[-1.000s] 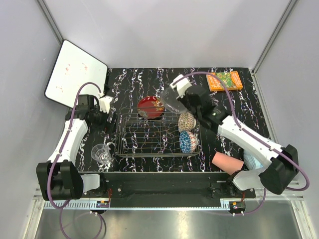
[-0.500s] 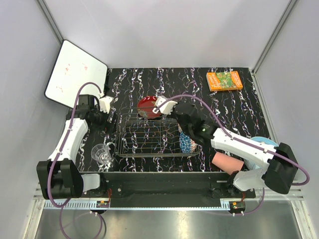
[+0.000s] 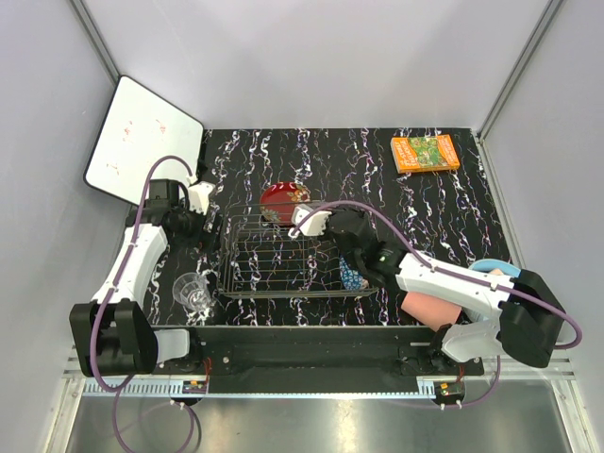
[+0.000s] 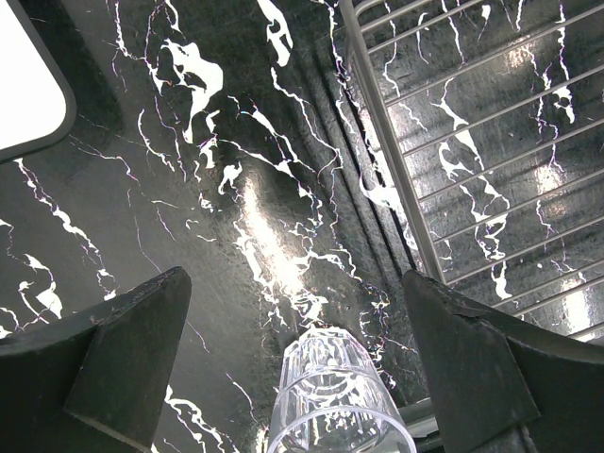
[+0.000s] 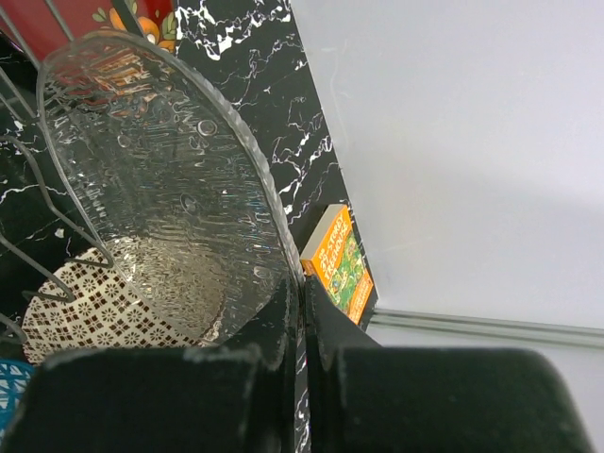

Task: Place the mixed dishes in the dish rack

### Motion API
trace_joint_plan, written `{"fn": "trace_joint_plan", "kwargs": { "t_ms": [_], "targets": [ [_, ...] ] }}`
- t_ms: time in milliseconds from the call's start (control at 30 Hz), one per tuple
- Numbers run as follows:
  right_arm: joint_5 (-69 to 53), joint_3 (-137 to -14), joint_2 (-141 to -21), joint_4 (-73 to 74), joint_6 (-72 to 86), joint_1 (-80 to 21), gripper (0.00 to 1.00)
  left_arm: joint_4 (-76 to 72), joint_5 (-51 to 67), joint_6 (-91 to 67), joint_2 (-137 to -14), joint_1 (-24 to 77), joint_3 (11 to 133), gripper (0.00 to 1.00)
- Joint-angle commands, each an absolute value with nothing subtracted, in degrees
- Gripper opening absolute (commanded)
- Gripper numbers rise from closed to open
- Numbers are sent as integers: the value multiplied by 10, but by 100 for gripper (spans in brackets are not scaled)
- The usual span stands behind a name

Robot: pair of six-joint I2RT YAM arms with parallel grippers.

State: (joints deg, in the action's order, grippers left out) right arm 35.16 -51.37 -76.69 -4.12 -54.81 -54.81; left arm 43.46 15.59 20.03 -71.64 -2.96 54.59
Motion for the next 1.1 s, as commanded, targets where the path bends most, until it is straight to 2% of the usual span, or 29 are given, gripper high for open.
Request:
{"fn": "trace_joint_plan", "kwargs": {
  "t_ms": [0,567,600,667,900,1067],
  "targets": [
    [345,-506,-749,-97,-582,-557,0,413,155,197,-721,-33,545,99],
    [344,-479,-791,-96,-608,-577,0,412,156,200,-722,-32,548,99],
    [348,-481,-795,-93,-606,-578,4,412,155,202,-722,-33,548,99],
    [350,-483,-804,-90,-591,-577,19,412,154,203,-722,-33,548,99],
    [383,-515,-814,-57,-535,-578,30,411,156,205,-725,-33,551,99],
    [390,-535,-790,-11,-496,-578,55,411,161,202,-734,-32,561,99]
  ]
}}
